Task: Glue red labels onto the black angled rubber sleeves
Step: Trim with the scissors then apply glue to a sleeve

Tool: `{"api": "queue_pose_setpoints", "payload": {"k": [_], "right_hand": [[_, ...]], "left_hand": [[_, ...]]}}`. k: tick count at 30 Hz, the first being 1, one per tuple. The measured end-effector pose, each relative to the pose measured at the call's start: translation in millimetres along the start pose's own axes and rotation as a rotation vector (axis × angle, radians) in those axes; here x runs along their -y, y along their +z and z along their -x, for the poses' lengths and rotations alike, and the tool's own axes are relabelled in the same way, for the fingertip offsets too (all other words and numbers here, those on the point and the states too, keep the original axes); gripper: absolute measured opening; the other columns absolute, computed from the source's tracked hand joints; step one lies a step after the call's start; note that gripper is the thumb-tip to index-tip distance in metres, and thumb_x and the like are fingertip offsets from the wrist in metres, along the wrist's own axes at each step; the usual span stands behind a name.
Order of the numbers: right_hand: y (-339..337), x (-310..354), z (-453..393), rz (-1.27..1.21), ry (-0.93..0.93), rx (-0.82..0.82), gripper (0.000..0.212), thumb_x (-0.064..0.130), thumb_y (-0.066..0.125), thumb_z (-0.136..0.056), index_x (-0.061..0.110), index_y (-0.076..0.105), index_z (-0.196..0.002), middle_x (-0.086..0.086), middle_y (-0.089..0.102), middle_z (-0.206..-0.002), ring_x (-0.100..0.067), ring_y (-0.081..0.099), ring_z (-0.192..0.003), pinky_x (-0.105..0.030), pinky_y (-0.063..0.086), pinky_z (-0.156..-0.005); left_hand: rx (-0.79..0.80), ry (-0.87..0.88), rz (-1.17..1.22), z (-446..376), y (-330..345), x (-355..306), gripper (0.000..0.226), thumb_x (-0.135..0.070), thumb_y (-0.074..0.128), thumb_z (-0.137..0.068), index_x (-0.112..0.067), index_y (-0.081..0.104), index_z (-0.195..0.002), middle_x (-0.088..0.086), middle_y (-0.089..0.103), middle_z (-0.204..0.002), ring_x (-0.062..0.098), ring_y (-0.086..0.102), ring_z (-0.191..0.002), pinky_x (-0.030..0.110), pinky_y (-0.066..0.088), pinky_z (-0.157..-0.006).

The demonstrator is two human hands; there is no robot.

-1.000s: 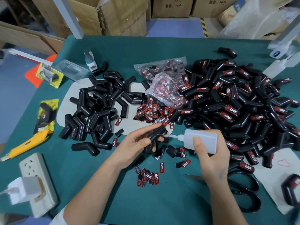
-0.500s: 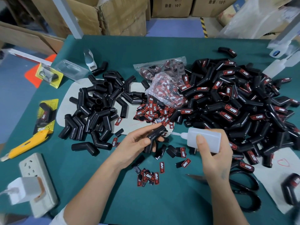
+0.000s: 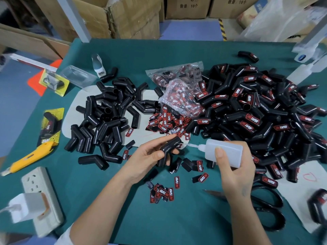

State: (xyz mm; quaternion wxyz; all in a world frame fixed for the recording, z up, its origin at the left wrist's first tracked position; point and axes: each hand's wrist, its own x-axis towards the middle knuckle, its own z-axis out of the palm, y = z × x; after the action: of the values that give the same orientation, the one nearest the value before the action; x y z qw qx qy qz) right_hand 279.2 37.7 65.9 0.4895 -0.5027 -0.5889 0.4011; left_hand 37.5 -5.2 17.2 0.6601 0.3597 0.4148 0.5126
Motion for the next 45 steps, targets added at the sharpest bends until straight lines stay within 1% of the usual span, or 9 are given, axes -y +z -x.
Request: {"api": "queue_pose_setpoints", "payload": {"k": [8, 13, 22, 30, 33, 36, 38, 41, 45], "right_hand": [[0.0, 0.5, -0.2, 0.005, -0.006, -0.014, 0.009, 0.05, 0.064, -0.089, 0.054, 0.059, -0.096, 0.023, 0.069, -0.093, 0.003, 0.065, -0.079, -0.007, 0.046, -0.063], [-0.4, 0.9, 0.7, 0.003, -0.01, -0.005, 0.009, 0.051, 0.064, -0.089, 0.056, 0.059, -0.095, 0.023, 0.069, -0.091, 0.003, 0.064, -0.077, -0.008, 0.046, -0.062], [-0.3, 1.5, 0.9, -0.008, -0.011, -0.002, 0.01, 0.049, 0.064, -0.089, 0.056, 0.059, -0.096, 0.022, 0.069, -0.091, 0.002, 0.065, -0.078, -0.008, 0.047, -0.062], [-0.5, 0.3, 0.8, -0.006, -0.012, -0.011, 0.01, 0.049, 0.064, -0.09, 0.054, 0.059, -0.097, 0.022, 0.069, -0.092, 0.002, 0.065, -0.078, -0.009, 0.047, -0.063], [0.0, 0.5, 0.1, -0.009, -0.003, -0.001, 0.009, 0.05, 0.064, -0.089, 0.054, 0.059, -0.096, 0.022, 0.069, -0.091, 0.002, 0.064, -0.075, -0.009, 0.046, -0.061], [0.9, 0.7, 0.6, -0.002, -0.014, 0.029, 0.01, 0.049, 0.065, -0.089, 0.054, 0.06, -0.095, 0.023, 0.069, -0.092, 0.003, 0.065, -0.075, -0.008, 0.047, -0.06], [0.5, 0.2, 0.0, -0.01, -0.007, 0.015, 0.009, 0.05, 0.065, -0.089, 0.054, 0.06, -0.095, 0.022, 0.069, -0.092, 0.003, 0.065, -0.076, -0.008, 0.047, -0.061], [0.8, -0.1, 0.8, -0.012, -0.005, 0.016, 0.009, 0.049, 0.065, -0.089, 0.053, 0.06, -0.096, 0.022, 0.069, -0.091, 0.002, 0.065, -0.076, -0.008, 0.047, -0.062], [0.6, -0.3, 2.1, -0.002, -0.017, 0.035, 0.008, 0.049, 0.065, -0.09, 0.05, 0.06, -0.096, 0.02, 0.069, -0.092, 0.0, 0.066, -0.077, -0.009, 0.048, -0.06]], "left_hand": [[0.016, 0.028, 0.018, 1.1, 6.6, -4.3, 0.066, -0.051, 0.081, -0.085, -0.026, 0.063, -0.144, 0.005, 0.075, -0.115, 0.013, 0.066, -0.085, 0.025, 0.052, -0.08], [0.002, 0.004, 0.016, 1.1, 4.2, -2.7, 0.069, -0.054, 0.083, -0.082, -0.028, 0.065, -0.143, 0.008, 0.075, -0.112, 0.018, 0.061, -0.079, 0.027, 0.051, -0.079], [-0.002, -0.002, 0.024, 0.7, 4.2, -1.9, 0.075, -0.054, 0.084, -0.081, -0.023, 0.061, -0.145, 0.009, 0.075, -0.111, 0.017, 0.062, -0.079, 0.026, 0.052, -0.079], [-0.011, -0.01, 0.009, 0.3, 0.6, 1.0, 0.073, -0.053, 0.084, -0.082, -0.022, 0.062, -0.145, 0.013, 0.074, -0.113, 0.021, 0.059, -0.078, 0.028, 0.052, -0.08], [-0.009, -0.006, 0.001, 0.5, 2.1, -1.3, 0.073, -0.054, 0.084, -0.081, -0.024, 0.062, -0.144, 0.01, 0.075, -0.112, 0.019, 0.061, -0.079, 0.027, 0.051, -0.079], [0.001, 0.015, 0.029, 0.7, 8.9, -4.3, 0.077, -0.052, 0.083, -0.082, -0.02, 0.059, -0.147, 0.004, 0.076, -0.115, 0.012, 0.067, -0.086, 0.024, 0.052, -0.078], [0.006, 0.024, 0.029, 0.3, 11.9, -5.8, 0.086, -0.051, 0.082, -0.083, -0.013, 0.051, -0.153, 0.002, 0.076, -0.116, 0.01, 0.069, -0.089, 0.023, 0.053, -0.078], [0.011, 0.026, 0.01, 0.7, 13.1, -7.7, 0.094, -0.053, 0.082, -0.082, -0.013, 0.037, -0.154, 0.001, 0.077, -0.114, 0.009, 0.069, -0.088, 0.023, 0.053, -0.078], [-0.001, 0.013, 0.01, 0.6, 11.3, -7.2, 0.094, -0.056, 0.084, -0.078, -0.013, 0.045, -0.151, 0.005, 0.076, -0.11, 0.015, 0.062, -0.079, 0.026, 0.052, -0.078]]}}
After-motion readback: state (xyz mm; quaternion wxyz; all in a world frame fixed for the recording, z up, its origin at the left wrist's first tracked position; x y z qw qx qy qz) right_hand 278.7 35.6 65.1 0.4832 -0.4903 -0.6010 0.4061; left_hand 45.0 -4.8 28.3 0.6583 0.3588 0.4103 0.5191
